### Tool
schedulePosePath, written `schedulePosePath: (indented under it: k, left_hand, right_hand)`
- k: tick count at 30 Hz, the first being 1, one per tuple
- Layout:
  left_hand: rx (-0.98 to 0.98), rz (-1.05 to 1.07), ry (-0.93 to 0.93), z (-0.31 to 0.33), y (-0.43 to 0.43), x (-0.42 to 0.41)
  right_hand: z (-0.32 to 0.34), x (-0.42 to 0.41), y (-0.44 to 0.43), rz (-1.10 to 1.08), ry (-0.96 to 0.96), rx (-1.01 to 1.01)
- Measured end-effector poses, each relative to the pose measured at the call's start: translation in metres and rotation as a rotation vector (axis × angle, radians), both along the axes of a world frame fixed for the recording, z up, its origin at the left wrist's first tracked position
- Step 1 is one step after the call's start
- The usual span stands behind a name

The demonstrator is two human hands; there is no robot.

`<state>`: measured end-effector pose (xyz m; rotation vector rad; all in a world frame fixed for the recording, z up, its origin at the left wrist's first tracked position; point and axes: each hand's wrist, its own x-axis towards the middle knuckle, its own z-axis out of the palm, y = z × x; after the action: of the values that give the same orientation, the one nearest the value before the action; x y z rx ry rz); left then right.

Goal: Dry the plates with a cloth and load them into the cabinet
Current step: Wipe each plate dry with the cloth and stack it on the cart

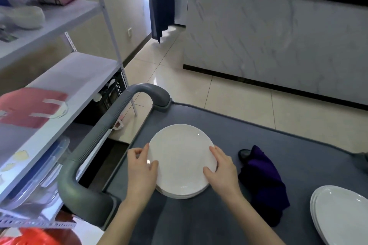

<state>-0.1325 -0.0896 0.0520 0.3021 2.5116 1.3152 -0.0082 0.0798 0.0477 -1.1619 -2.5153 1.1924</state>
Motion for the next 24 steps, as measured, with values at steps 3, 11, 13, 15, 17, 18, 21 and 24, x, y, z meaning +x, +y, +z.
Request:
schedulePosePath:
  k: [3, 11, 13, 15, 17, 18, 21, 24]
  left_hand:
    - [-0.001, 0.023, 0.006, -0.003, 0.001, 0.003]
    - [-0.057, 0.081, 0.129, -0.005, 0.002, 0.013]
    - [-0.046, 0.073, 0.128, -0.005, 0.005, 0.016]
    - [-0.045, 0.071, 0.147, -0.006, 0.007, 0.018]
    - [-0.053, 0.072, 0.171, -0.006, 0.008, 0.019]
    - [-0.057, 0.069, 0.185, -0.007, 0.007, 0.019]
    - [-0.075, 0.06, 0.227, -0.009, 0.001, 0.014]
    - [-0.139, 0.058, 0.25, -0.009, -0.001, 0.009]
  right_hand:
    - [-0.001, -0.001, -0.001, 0.012, -0.002, 0.031]
    - [-0.002, -0.004, -0.007, 0.151, 0.046, 0.076]
    - [-0.004, -0.011, -0.015, 0.178, 0.054, 0.05]
    - [-0.005, -0.015, -0.021, 0.19, 0.068, 0.025]
    - [-0.007, -0.015, -0.024, 0.218, 0.076, 0.019]
    - [-0.008, -0.014, -0.024, 0.222, 0.083, 0.019]
    - [-0.006, -0.008, -0.017, 0.165, 0.116, 0.045]
    - [-0.002, 0.008, -0.004, 0.13, 0.137, 0.08]
